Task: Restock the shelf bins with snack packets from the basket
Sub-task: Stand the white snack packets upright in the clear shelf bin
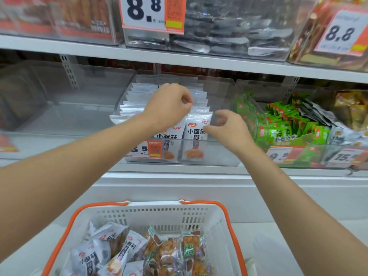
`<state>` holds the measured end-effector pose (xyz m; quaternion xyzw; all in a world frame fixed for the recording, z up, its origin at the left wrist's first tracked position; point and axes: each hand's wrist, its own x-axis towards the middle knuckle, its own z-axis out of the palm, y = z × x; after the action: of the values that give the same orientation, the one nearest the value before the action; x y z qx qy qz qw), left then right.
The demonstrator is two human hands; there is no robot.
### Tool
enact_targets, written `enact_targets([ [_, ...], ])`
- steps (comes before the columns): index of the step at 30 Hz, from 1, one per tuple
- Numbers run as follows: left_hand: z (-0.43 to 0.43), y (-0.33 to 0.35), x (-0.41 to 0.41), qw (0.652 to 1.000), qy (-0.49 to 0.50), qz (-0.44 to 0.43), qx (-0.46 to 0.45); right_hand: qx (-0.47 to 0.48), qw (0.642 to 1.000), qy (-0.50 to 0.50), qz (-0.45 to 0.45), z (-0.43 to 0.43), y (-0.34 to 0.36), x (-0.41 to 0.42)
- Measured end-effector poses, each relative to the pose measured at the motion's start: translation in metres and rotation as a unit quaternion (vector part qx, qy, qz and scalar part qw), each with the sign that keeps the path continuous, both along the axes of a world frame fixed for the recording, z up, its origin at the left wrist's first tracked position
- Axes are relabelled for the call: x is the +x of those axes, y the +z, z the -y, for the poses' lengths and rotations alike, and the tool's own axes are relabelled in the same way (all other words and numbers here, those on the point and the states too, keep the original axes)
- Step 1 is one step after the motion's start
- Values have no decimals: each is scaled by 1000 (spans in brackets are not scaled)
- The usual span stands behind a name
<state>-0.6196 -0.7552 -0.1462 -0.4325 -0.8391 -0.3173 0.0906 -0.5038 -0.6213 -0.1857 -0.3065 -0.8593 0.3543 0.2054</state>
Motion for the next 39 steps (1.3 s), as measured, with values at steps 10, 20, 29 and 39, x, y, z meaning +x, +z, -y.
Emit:
enact_targets([
  [10,111,-87,79,989,-13,125,-82,-33,989,136,53,107,-78,53],
  [20,209,-248,60,804,-12,282,-523,-44,873,285,393,130,-214,68],
  [29,208,-309,87,818,96,224,-522,-67,851,311,418,141,-226,70],
  [39,209,-301,89,842,112,273,-451,-96,862,287,407,135,-215,78],
])
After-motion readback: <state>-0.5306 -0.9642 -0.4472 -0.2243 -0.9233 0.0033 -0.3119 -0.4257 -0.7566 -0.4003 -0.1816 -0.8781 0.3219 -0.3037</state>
